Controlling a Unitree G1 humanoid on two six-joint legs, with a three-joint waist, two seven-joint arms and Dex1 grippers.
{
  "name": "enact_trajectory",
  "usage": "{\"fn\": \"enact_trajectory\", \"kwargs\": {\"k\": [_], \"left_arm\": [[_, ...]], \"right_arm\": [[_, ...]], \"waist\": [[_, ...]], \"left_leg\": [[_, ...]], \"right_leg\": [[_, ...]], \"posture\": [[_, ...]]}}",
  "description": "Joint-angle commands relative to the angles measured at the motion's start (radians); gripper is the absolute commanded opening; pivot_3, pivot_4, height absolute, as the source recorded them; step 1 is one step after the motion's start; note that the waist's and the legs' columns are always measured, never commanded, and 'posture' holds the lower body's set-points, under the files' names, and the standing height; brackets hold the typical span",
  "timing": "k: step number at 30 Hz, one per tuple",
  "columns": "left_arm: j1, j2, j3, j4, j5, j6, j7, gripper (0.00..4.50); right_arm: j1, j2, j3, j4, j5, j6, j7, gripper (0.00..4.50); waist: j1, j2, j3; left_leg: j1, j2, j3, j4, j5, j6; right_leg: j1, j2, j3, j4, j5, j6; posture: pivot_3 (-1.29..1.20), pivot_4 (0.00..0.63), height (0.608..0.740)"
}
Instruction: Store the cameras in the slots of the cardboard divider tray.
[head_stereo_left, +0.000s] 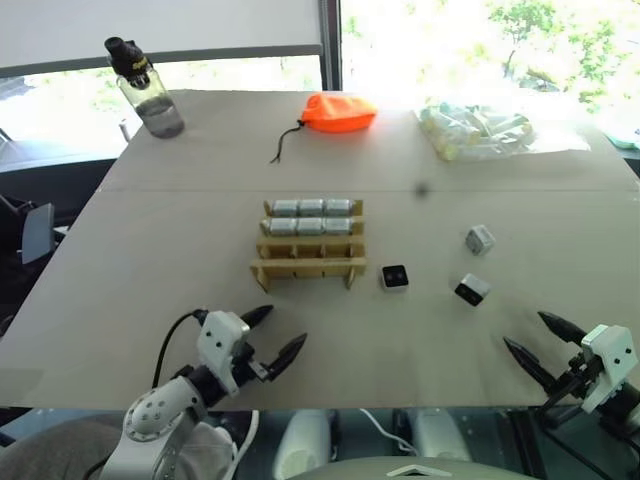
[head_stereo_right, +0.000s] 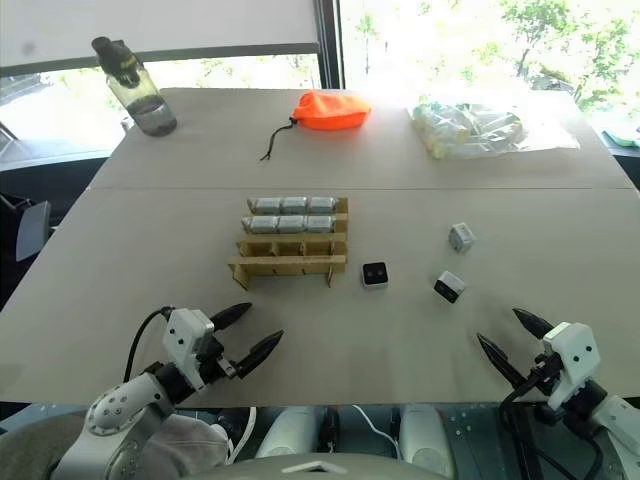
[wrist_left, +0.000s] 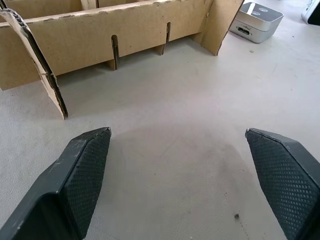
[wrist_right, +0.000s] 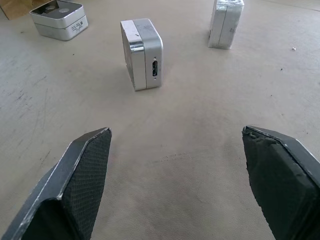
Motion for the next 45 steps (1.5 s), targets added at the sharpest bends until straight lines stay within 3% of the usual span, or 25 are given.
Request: {"fn": "enact_trajectory", "kwargs": {"k": [1,8,26,29,36,45], "left_arm": [[0.026,0.005,0.013,0.039,0.005,-0.022,-0.02,4.5],[0.025,-0.008,0.017,0.109,0.007,-0.087,-0.044,4.5],[0.004,0.029,0.026,0.05,0.0,-0.085,-0.067,4.5],[-0.004,0.063,0.031,0.047,0.022,-0.097,-0.083,4.5],[-0.047,0.193,0.075,-0.027,-0.078,-0.007,-0.2,4.5],[-0.132,0.408,0.176,-0.061,-0.281,0.072,-0.507,4.5]], "right_arm": [[0.0,-0.008,-0.016,-0.012,0.013,-0.003,0.005,4.14],[-0.019,-0.009,-0.005,-0.01,0.003,0.004,0.0,4.14],[-0.066,-0.029,0.015,-0.004,-0.006,0.026,0.009,4.14],[-0.085,-0.034,0.026,-0.002,-0.008,0.032,0.012,4.14],[-0.197,-0.076,0.076,0.081,-0.055,0.053,0.023,4.14],[-0.312,-0.146,0.123,0.105,-0.054,0.119,0.093,4.14]], "waist": [[0.0,0.0,0.0],[-0.001,0.0,0.0],[-0.001,0.0,0.0],[0.0,-0.001,0.001],[0.0,-0.003,0.002],[0.001,-0.004,0.004]], "left_leg": [[0.0,0.0,0.0,0.0,0.0,0.0],[0.0,0.0,0.0,-0.001,0.0,0.0],[0.0,0.001,0.0,-0.001,0.0,0.0],[-0.002,0.0,0.0,-0.001,0.0,0.0],[-0.003,0.0,0.001,0.0,0.0,0.0],[-0.004,0.0,0.002,-0.001,0.0,0.0]], "right_leg": [[0.0,0.0,0.0,0.0,0.0,0.0],[-0.001,0.0,0.0,0.0,0.0,0.0],[-0.001,0.001,-0.001,0.0,0.0,0.0],[-0.002,0.004,0.0,0.0,0.0,0.0],[-0.004,0.004,0.0,0.0,0.0,0.0],[-0.005,0.005,-0.001,0.0,0.002,-0.003]], "posture": [[0.0,0.15,0.74],[0.0,0.15,0.74],[0.0,0.15,0.74],[0.0,0.15,0.74],[0.0,0.15,0.74],[0.0,0.15,0.74]]}}
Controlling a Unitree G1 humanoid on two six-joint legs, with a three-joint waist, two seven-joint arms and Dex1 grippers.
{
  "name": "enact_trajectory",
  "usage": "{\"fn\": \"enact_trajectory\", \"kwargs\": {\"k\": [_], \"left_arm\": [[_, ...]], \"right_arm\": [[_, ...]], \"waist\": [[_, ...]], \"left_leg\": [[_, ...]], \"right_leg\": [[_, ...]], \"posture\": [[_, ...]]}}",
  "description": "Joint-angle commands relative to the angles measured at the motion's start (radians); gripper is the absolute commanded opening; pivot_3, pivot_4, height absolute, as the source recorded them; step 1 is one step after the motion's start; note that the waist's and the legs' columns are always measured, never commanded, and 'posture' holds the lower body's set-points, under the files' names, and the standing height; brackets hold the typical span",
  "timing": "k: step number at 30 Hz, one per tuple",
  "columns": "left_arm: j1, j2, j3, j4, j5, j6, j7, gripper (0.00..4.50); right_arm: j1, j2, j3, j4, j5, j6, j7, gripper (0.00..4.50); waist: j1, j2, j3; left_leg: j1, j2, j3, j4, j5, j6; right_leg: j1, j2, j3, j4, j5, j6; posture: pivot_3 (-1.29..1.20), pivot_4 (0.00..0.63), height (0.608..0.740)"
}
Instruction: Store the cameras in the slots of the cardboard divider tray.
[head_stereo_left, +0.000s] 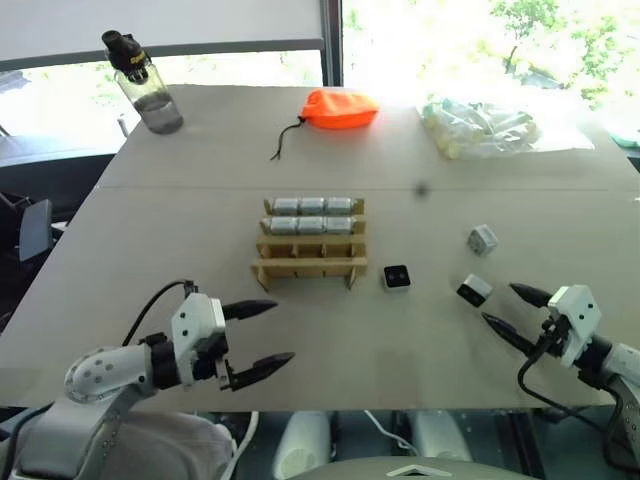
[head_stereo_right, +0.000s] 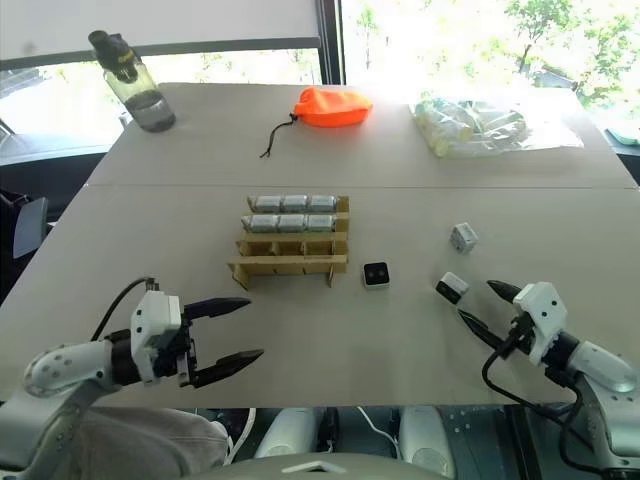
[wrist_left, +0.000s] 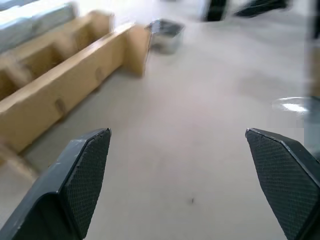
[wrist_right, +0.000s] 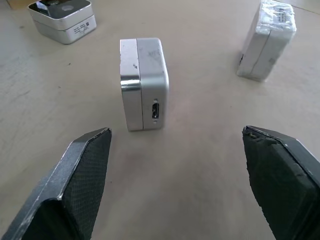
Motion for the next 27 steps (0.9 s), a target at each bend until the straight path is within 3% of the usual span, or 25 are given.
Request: {"fn": "enact_trajectory", "kwargs": {"k": [1,7,10,14,15,21,27], "left_arm": [[-0.046,0.058,0.056,-0.009,-0.056,0.003,-0.102,4.5],[-0.07,0.049,0.066,-0.009,-0.073,-0.015,-0.16,4.5],[-0.062,0.04,0.065,0.0,-0.057,-0.031,-0.173,4.5],[-0.065,0.033,0.068,0.005,-0.061,-0.028,-0.181,4.5],[-0.065,0.032,0.068,0.007,-0.059,-0.029,-0.184,4.5],[-0.063,0.025,0.067,0.027,-0.046,-0.042,-0.192,4.5],[-0.075,0.018,0.109,0.088,-0.05,-0.049,-0.195,4.5]], "right_arm": [[-0.027,-0.028,0.009,-0.028,0.012,0.03,0.021,4.14],[-0.045,-0.011,0.013,-0.069,0.041,0.075,0.007,4.14],[-0.05,-0.005,0.017,-0.083,0.044,0.087,0.003,2.86],[-0.059,-0.004,0.027,-0.095,0.044,0.098,0.003,0.79],[-0.06,-0.003,0.028,-0.098,0.045,0.099,0.002,0.47],[-0.064,-0.005,0.026,-0.116,0.048,0.106,-0.001,0.48],[-0.179,-0.018,0.082,-0.192,0.075,0.184,0.011,0.48]], "waist": [[0.0,-0.001,0.001],[0.0,-0.001,0.001],[-0.001,-0.001,0.001],[-0.001,-0.001,0.002],[-0.001,-0.001,0.002],[-0.001,-0.001,0.002],[-0.005,-0.002,0.003]], "left_leg": [[0.0,0.0,0.0,0.0,0.0,0.0],[0.0,0.0,0.002,0.0,0.0,0.0],[0.001,0.0,0.002,0.0,0.0,0.0],[0.001,0.0,0.002,0.0,0.0,0.0],[0.001,0.0,0.002,0.0,0.0,0.0],[0.001,0.0,0.002,0.0,0.0,0.0],[0.002,0.0,0.003,0.0,0.0,0.0]], "right_leg": [[0.0,0.0,0.0,0.0,0.0,0.0],[0.0,0.0,0.001,0.0,0.0,0.001],[0.0,0.0,0.001,0.0,0.0,0.001],[0.0,0.0,0.001,0.0,0.0,0.001],[0.0,0.001,0.001,0.0,0.0,0.001],[0.0,0.001,0.001,0.001,0.0,0.001],[0.0,0.001,0.002,0.001,0.0,0.001]], "posture": [[0.0,0.15,0.74],[0.0,0.15,0.74],[0.0,0.15,0.74],[0.0,0.15,0.74],[0.0,0.15,0.74],[0.0,0.15,0.74],[0.0,0.15,0.74]]}}
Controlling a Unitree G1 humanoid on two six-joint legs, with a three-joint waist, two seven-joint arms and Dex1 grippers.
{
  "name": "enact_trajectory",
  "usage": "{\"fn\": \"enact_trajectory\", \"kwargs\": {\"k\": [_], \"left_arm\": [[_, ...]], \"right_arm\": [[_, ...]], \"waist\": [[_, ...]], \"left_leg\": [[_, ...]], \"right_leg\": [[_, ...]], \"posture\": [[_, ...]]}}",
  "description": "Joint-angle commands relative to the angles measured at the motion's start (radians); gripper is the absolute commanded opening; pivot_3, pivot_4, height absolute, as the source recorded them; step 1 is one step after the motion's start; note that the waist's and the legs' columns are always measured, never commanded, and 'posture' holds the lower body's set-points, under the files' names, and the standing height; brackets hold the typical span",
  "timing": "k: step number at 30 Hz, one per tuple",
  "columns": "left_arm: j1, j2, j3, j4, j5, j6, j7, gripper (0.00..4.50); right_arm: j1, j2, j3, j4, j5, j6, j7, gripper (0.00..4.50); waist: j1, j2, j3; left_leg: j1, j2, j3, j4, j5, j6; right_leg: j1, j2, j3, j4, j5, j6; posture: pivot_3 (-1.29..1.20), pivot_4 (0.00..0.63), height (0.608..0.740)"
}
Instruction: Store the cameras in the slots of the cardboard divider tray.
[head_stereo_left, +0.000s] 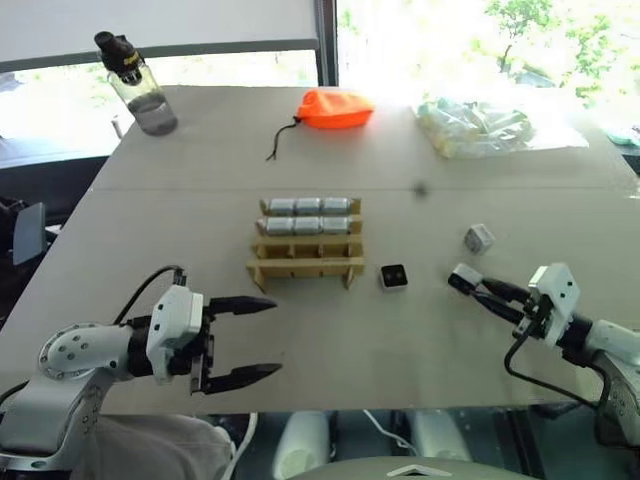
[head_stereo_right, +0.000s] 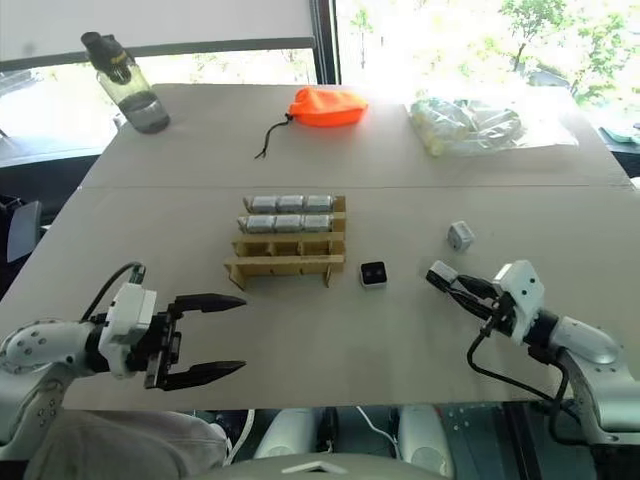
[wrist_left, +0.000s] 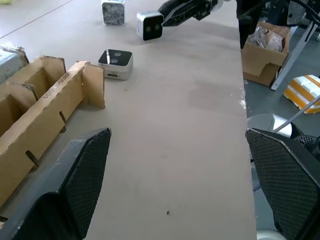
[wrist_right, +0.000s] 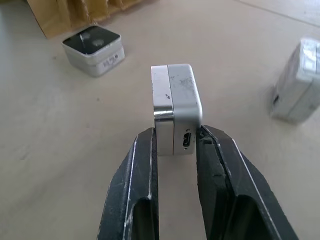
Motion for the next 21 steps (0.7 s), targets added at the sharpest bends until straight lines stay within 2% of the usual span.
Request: {"fn": "enact_trajectory", "kwargs": {"k": [1,4,7,12,15,21], "left_arm": [[-0.019,-0.008,0.071,0.05,-0.019,-0.015,0.0,4.5],[-0.025,-0.001,0.126,0.129,-0.003,-0.034,-0.005,4.5],[0.0,0.001,0.179,0.152,0.01,-0.045,-0.001,4.5],[0.066,-0.012,0.301,0.138,-0.009,-0.034,0.024,4.5],[0.12,-0.028,0.356,0.113,-0.015,-0.024,0.034,4.5],[0.201,-0.062,0.435,0.088,-0.017,-0.018,0.059,4.5]], "right_arm": [[-0.108,-0.006,0.036,-0.086,0.053,0.068,0.0,0.48],[-0.316,0.007,0.144,-0.083,0.084,0.187,0.031,0.48],[-0.503,0.047,0.274,-0.001,0.001,0.218,0.038,0.48],[-0.826,0.271,0.44,0.19,-0.057,0.239,0.042,0.48],[-0.906,0.367,0.517,0.267,-0.101,0.199,0.071,0.48],[-0.961,0.458,0.617,0.407,-0.199,0.1,0.109,0.48]], "waist": [[0.0,0.0,0.0],[-0.008,-0.001,0.002],[-0.014,-0.002,0.002],[-0.025,-0.004,0.004],[-0.022,-0.004,0.004],[-0.022,-0.005,0.004]], "left_leg": [[0.0,0.0,0.0,0.0,0.0,0.0],[0.0,0.001,0.0,0.0,0.0,0.0],[0.0,0.001,-0.001,0.0,0.0,0.0],[-0.003,0.001,0.0,0.0,0.003,-0.005],[-0.005,0.001,-0.001,-0.001,0.002,-0.005],[-0.009,-0.003,-0.003,0.0,0.002,-0.005]], "right_leg": [[0.0,0.0,0.0,0.0,0.0,0.0],[-0.001,0.001,0.0,0.001,0.0,-0.001],[-0.001,0.001,-0.001,0.001,0.001,-0.001],[-0.004,0.001,-0.001,0.001,0.003,0.002],[-0.005,-0.001,-0.002,0.0,0.003,0.002],[-0.004,-0.007,-0.008,-0.003,0.003,0.003]], "posture": [[0.0,0.15,0.74],[0.0,0.15,0.74],[0.0,0.15,0.74],[0.0,0.15,0.74],[0.0,0.15,0.74],[0.0,0.15,0.74]]}}
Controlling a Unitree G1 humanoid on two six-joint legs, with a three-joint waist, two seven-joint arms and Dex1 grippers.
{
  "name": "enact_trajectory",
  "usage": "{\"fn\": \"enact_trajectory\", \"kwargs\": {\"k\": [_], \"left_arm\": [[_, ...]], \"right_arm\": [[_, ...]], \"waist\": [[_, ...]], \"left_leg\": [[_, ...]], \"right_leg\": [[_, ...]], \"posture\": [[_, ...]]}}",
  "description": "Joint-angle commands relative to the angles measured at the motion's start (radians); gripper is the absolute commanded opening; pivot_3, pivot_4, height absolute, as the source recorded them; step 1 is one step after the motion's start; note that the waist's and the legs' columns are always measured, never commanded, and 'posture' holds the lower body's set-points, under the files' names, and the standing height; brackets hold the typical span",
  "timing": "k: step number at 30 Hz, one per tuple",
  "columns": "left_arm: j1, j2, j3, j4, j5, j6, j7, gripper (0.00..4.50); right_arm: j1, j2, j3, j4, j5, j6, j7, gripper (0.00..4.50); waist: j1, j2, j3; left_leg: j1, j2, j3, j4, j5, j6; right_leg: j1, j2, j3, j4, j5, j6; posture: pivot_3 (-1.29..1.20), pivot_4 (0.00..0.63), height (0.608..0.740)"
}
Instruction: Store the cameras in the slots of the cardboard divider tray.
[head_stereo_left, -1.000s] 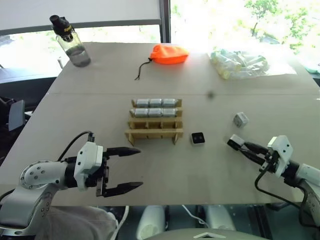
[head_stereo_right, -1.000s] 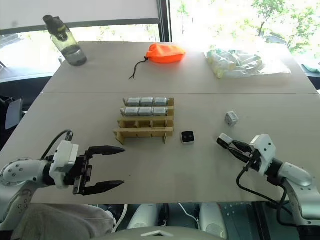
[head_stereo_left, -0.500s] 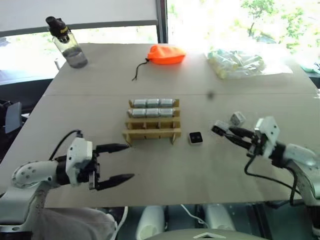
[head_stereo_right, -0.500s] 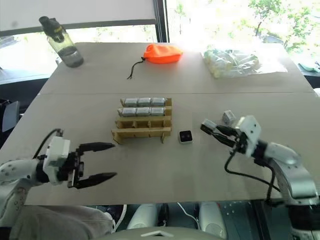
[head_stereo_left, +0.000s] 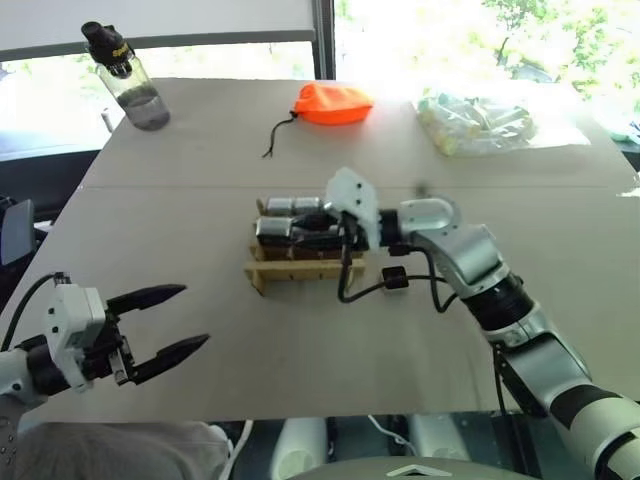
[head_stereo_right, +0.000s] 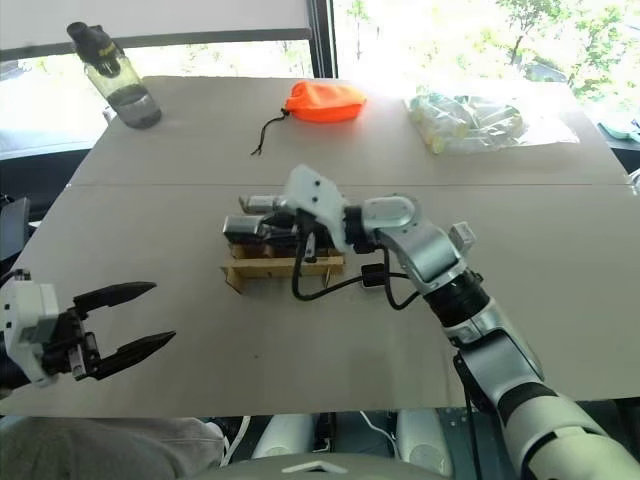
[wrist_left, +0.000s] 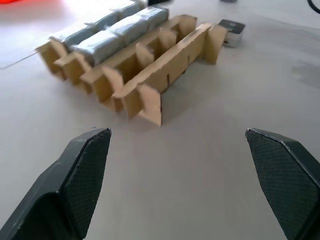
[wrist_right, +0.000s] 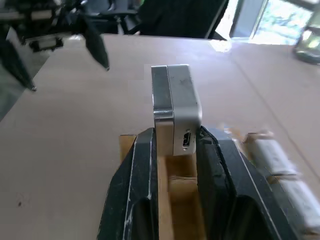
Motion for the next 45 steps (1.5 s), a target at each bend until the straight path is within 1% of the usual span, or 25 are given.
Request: {"fn": "enact_trajectory", "kwargs": {"k": [1,5,8,11,19,25,28,30,31,32,33,34,37,39,42,45], "left_arm": [[0.023,-0.02,0.064,-0.045,-0.02,0.002,0.02,4.5],[0.036,-0.043,0.072,-0.07,-0.03,0.013,0.041,4.5],[0.046,-0.051,0.068,-0.086,-0.026,0.018,0.047,4.5],[0.049,-0.055,0.067,-0.099,-0.029,0.026,0.054,4.5],[0.042,-0.046,0.068,-0.1,-0.032,0.034,0.058,4.5],[0.037,-0.04,0.073,-0.088,-0.03,0.033,0.048,4.5],[0.033,-0.038,0.07,-0.083,-0.029,0.032,0.045,4.5],[0.028,-0.038,0.065,-0.082,-0.027,0.032,0.044,4.5],[0.026,-0.038,0.063,-0.081,-0.026,0.032,0.043,4.5],[0.024,-0.038,0.061,-0.081,-0.025,0.032,0.042,4.5],[0.022,-0.038,0.058,-0.079,-0.023,0.032,0.041,4.5],[0.019,-0.038,0.055,-0.075,-0.021,0.031,0.039,4.5],[0.006,-0.034,0.041,-0.061,-0.014,0.026,0.031,4.5],[-0.014,-0.03,0.024,-0.049,-0.008,0.024,0.028,4.5],[-0.061,-0.017,-0.01,-0.034,-0.01,0.031,0.021,4.5],[-0.111,-0.003,-0.048,-0.009,-0.003,0.033,0.006,4.5]], "right_arm": [[-0.037,0.043,0.01,0.064,-0.039,-0.069,0.01,0.48],[-0.087,0.091,0.035,0.262,-0.138,-0.207,-0.003,0.48],[-0.132,0.141,-0.006,0.359,-0.137,-0.235,-0.021,0.48],[-0.161,0.167,-0.012,0.416,-0.159,-0.272,-0.028,0.48],[-0.161,0.194,-0.006,0.481,-0.202,-0.292,0.003,0.48],[-0.138,0.19,-0.001,0.456,-0.205,-0.249,0.054,0.48],[-0.134,0.189,-0.004,0.455,-0.215,-0.244,0.045,0.48],[-0.136,0.19,-0.012,0.459,-0.219,-0.249,0.035,1.53],[-0.136,0.19,-0.015,0.456,-0.215,-0.243,0.04,1.74],[-0.136,0.189,-0.017,0.446,-0.212,-0.237,0.046,2.17],[-0.132,0.181,-0.028,0.383,-0.188,-0.199,0.063,2.45],[-0.128,0.171,-0.039,0.315,-0.167,-0.162,0.075,3.06],[-0.115,0.136,-0.062,0.148,-0.135,-0.087,0.078,3.06],[-0.094,0.106,-0.086,0.025,-0.098,-0.003,0.074,3.06],[-0.028,0.025,-0.143,-0.203,-0.027,0.147,0.057,3.06],[0.063,-0.06,-0.199,-0.371,-0.001,0.253,0.0,3.06]], "waist": [[-0.002,0.0,0.0],[-0.009,-0.001,0.001],[-0.012,0.0,0.001],[-0.012,0.0,0.001],[-0.018,0.001,0.001],[-0.03,0.001,0.002],[-0.03,0.001,0.002],[-0.03,0.001,0.002],[-0.03,0.001,0.002],[-0.03,0.001,0.002],[-0.03,0.001,0.002],[-0.03,0.001,0.002],[-0.03,0.001,0.002],[-0.029,0.001,0.002],[-0.024,0.0,0.002],[-0.016,-0.001,0.001]], "left_leg": [[0.0,0.0,0.0,0.001,0.0,0.0],[0.004,0.0,0.001,0.001,0.0,0.0],[0.005,0.002,0.0,0.0,0.002,-0.003],[0.005,0.003,-0.001,0.0,0.002,-0.004],[0.003,0.002,-0.001,0.0,0.002,-0.004],[0.004,0.002,-0.001,0.0,0.002,-0.004],[0.004,0.002,-0.002,0.0,0.002,-0.004],[0.004,0.002,-0.001,0.0,0.002,-0.004],[0.004,0.002,-0.001,0.0,0.002,-0.004],[0.003,0.002,-0.001,0.0,0.002,-0.004],[0.004,0.002,-0.001,0.0,0.002,-0.004],[0.003,0.002,-0.002,0.0,0.002,-0.004],[0.003,0.002,-0.003,0.0,0.002,-0.004],[0.003,0.002,-0.004,0.0,0.002,-0.004],[0.002,0.002,-0.005,0.0,0.002,-0.004],[0.002,0.001,-0.006,0.0,0.002,-0.004]], "right_leg": [[0.0,0.0,0.0,0.0,0.0,0.0],[0.001,0.0,0.001,0.004,0.0,0.0],[0.001,0.003,0.001,0.006,0.0,-0.001],[0.001,0.004,0.001,0.006,0.0,-0.001],[0.0,0.0,0.001,0.005,0.0,-0.001],[0.0,-0.001,0.001,0.005,0.0,-0.001],[0.0,-0.001,0.001,0.005,0.0,-0.001],[0.0,-0.001,0.001,0.005,0.0,-0.001],[0.0,-0.001,0.001,0.005,0.0,-0.001],[0.0,-0.001,0.001,0.005,0.0,-0.001],[0.0,-0.002,0.001,0.005,0.0,-0.001],[0.0,-0.002,0.001,0.005,0.0,-0.001],[0.0,-0.002,0.001,0.005,0.0,-0.001],[0.0,-0.002,0.001,0.005,0.0,-0.001],[0.001,-0.002,0.001,0.005,0.0,-0.001],[0.001,-0.003,0.0,0.004,0.0,-0.001]], "posture": [[0.0,0.15,0.74],[0.0,0.15,0.74],[0.0,0.15,0.74],[0.0,0.15,0.74],[0.0,0.15,0.74],[0.0,0.15,0.74],[0.0,0.15,0.74],[0.0,0.15,0.74],[0.0,0.15,0.74],[0.0,0.15,0.74],[0.0,0.15,0.74],[0.0,0.15,0.74],[0.0,0.15,0.74],[0.0,0.15,0.74],[0.0,0.15,0.74],[0.0,0.15,0.74]]}}
